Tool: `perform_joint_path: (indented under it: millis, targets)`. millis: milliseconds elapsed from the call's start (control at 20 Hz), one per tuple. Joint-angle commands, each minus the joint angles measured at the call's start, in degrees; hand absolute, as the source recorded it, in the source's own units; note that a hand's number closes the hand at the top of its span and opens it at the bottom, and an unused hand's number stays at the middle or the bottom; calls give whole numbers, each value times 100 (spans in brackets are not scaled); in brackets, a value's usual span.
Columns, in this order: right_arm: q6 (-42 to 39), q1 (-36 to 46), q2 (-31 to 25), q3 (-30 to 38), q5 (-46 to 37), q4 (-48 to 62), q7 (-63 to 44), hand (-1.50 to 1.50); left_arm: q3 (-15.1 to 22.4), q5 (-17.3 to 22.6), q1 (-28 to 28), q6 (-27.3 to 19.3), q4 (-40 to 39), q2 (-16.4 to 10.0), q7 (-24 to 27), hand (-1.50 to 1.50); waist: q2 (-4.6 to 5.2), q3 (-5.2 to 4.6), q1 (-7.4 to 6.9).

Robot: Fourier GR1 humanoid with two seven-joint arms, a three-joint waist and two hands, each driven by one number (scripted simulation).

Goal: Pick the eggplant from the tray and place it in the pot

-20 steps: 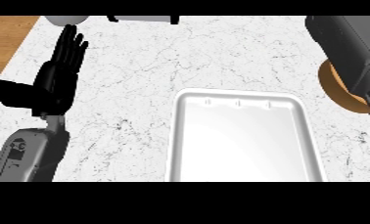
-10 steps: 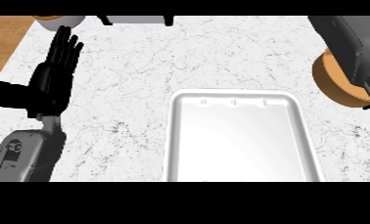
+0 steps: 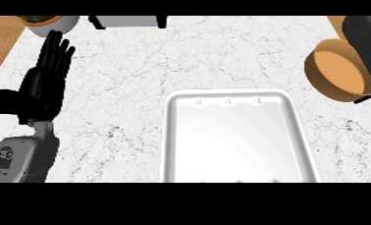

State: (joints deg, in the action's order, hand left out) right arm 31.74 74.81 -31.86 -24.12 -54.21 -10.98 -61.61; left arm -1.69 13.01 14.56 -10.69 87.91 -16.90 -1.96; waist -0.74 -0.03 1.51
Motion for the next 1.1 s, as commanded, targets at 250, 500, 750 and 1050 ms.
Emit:
perform_joint_path:
  millis: [250,500,750,1050]
  targets:
    - [214,-1367,-717,436,313,-1110,126,150,-165,80,-69,246,-41,-62,40,0,9,-1,3]
    - [544,-2199,-988,773,485,-1413,362,150,60,-197,-8,32,-50,241,161,0,40,1,-30]
    - [442,-2633,-737,1504,1345,-1422,825,150,-188,-20,61,208,-67,43,29,0,60,7,-111]
    - [273,-2997,-682,2264,2305,-1841,2073,-150,-154,-87,239,239,-236,128,33,0,78,8,-131]
